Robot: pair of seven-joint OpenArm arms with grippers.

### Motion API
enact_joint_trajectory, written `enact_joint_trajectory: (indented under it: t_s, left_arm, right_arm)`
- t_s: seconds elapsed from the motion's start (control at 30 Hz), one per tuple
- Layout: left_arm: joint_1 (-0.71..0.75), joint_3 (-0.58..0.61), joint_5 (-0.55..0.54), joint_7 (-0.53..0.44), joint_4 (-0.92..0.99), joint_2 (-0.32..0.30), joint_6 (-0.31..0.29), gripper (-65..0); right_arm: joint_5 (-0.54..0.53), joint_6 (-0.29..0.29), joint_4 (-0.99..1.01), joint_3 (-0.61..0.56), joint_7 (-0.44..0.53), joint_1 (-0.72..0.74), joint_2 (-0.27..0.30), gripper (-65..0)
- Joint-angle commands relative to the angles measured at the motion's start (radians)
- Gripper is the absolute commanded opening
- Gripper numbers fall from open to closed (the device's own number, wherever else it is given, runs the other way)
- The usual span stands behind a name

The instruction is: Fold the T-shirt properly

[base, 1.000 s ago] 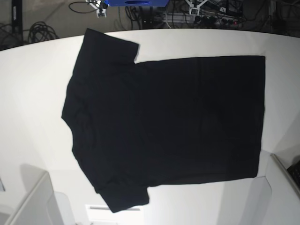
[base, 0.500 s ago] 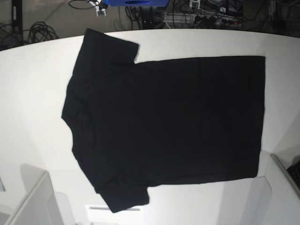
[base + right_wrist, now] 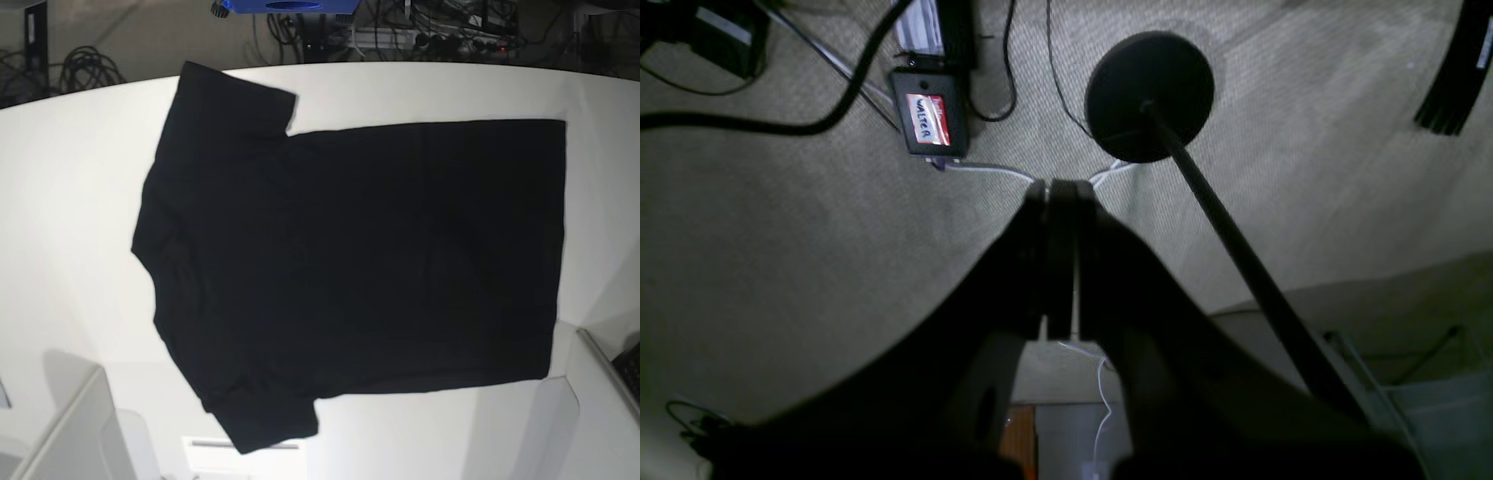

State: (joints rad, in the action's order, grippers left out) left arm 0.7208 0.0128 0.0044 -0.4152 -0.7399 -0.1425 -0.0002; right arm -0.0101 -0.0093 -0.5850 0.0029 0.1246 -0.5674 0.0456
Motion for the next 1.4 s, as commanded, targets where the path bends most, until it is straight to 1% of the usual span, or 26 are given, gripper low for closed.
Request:
enact_joint_trajectory:
  t_s: [0.0, 0.07, 0.17, 0.37, 0.47, 0.5, 0.6, 0.67, 0.83, 0.9, 1.0, 1.07, 1.13, 1.2, 1.27, 1.33, 1.37]
  left_arm:
    - [0.044, -0.001, -0.004, -0.041, -0.023, -0.018, 0.006, -65.0]
    - [0.089, -0.006, -0.004, -0.101, -0.053, -0.027, 0.006, -65.0]
    - [0.15, -0.012, -0.004, -0.178, -0.093, -0.041, 0.009, -65.0]
    - [0.244, -0.015, -0.005, -0.215, -0.201, -0.082, 0.009, -65.0]
    - [0.294, -0.018, -0.005, -0.241, -0.283, -0.095, 0.01, -65.0]
    - [0.306, -0.032, -0.005, -0.247, -0.309, -0.096, 0.01, -65.0]
    - [0.349, -0.122, -0.005, -0.268, -0.381, -0.082, 0.01, -65.0]
    - [0.368, -0.173, -0.005, -0.281, -0.422, -0.062, 0.01, -65.0]
    - [0.412, -0.281, -0.007, -0.284, -0.56, -0.058, 0.01, -65.0]
    - [0.415, -0.311, -0.051, -0.279, -0.622, -0.058, 0.007, -65.0]
    - [0.448, -0.342, -0.165, -0.278, -0.735, -0.062, 0.006, -65.0]
    - [0.488, -0.362, -0.231, -0.278, -0.823, -0.064, 0.006, -65.0]
    - [0.511, -0.385, -0.266, -0.278, -0.889, -0.064, 0.004, -65.0]
    - [0.517, -0.405, -0.291, -0.278, -0.932, -0.064, 0.004, -65.0]
    - [0.512, -0.412, -0.309, -0.276, -0.949, -0.064, 0.004, -65.0]
    - [0.5, -0.412, -0.343, -0.276, -0.949, -0.065, 0.004, -65.0]
    - [0.491, -0.412, -0.364, -0.276, -0.949, -0.076, 0.004, -65.0]
  right_arm:
    - [0.0, -0.001, -0.023, 0.004, -0.001, -0.042, 0.0, -65.0]
    - [0.0, -0.001, -0.079, 0.035, -0.001, -0.087, 0.0, -65.0]
    - [0.0, -0.001, -0.186, 0.118, -0.006, -0.15, -0.008, -65.0]
    - [0.0, 0.001, -0.467, 0.204, -0.13, -0.26, -0.011, -65.0]
    - [0.0, 0.001, -0.633, 0.228, -0.168, -0.325, -0.033, -65.0]
    - [0.0, 0.001, -0.679, 0.239, -0.185, -0.34, -0.04, -65.0]
    - [0.0, 0.001, -0.821, 0.269, -0.236, -0.382, -0.068, -65.0]
    - [0.0, 0.001, -0.895, 0.285, -0.253, -0.398, -0.086, -65.0]
    - [0.0, 0.001, -1.047, 0.323, -0.3, -0.397, -0.092, -65.0]
    - [0.0, 0.001, -1.1, 0.328, -0.326, -0.38, -0.094, -65.0]
    - [0.0, 0.001, -1.197, 0.329, -0.382, -0.355, -0.094, -65.0]
    - [0.0, 0.002, -1.278, 0.329, -0.406, -0.348, -0.114, -65.0]
    - [0.0, 0.002, -1.358, 0.329, -0.409, -0.339, -0.143, -65.0]
    - [-0.001, 0.002, -1.415, 0.32, -0.409, -0.331, -0.157, -65.0]
    - [-0.012, 0.002, -1.429, 0.303, -0.408, -0.305, -0.157, -65.0]
    - [-0.046, 0.004, -1.426, 0.293, -0.408, -0.28, -0.152, -65.0]
    - [-0.069, 0.004, -1.426, 0.291, -0.408, -0.273, -0.152, -65.0]
